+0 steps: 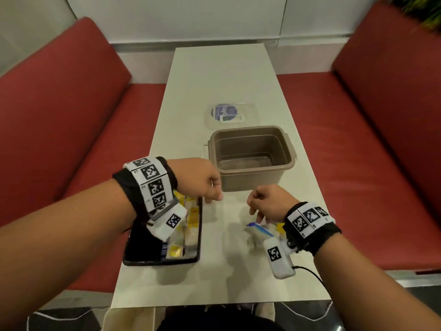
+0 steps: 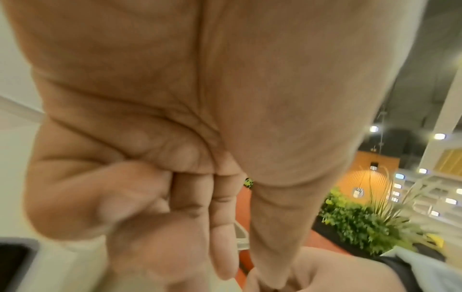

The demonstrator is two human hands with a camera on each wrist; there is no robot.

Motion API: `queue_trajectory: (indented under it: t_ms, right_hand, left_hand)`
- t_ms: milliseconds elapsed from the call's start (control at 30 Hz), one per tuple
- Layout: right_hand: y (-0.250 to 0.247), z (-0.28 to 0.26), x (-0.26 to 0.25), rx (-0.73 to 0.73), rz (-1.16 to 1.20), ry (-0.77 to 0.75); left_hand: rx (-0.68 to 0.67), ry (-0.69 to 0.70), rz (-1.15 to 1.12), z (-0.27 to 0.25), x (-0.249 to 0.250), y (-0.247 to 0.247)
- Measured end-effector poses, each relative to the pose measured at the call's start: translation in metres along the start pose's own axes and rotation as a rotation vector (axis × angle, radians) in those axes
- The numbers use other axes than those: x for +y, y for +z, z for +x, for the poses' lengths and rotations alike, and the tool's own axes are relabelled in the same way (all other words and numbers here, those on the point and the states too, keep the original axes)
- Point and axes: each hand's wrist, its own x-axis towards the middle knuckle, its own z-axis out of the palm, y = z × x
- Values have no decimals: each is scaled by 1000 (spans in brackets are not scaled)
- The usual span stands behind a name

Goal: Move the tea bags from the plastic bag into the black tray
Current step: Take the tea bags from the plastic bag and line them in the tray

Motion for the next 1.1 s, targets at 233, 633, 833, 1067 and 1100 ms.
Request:
queue_trajectory:
  t_ms: [233,633,833,1067,1100]
  right_hand:
    - [-46,0,74,115,-443,118]
    - [-31,5,118,-4,-686,30]
    - [-30,1,119,-53,-725,-69]
    - [-23,8,125,53,-579,-55]
    - [-23,8,125,55,-551,-63]
  left_hand:
    - [103,59,-48,78,96,60]
    - [224,-460,178,131,127,166]
    - [217,-397,44,134,117,171]
    - [276,-360,46,130,114,176]
    - [300,-361,37,129,113,178]
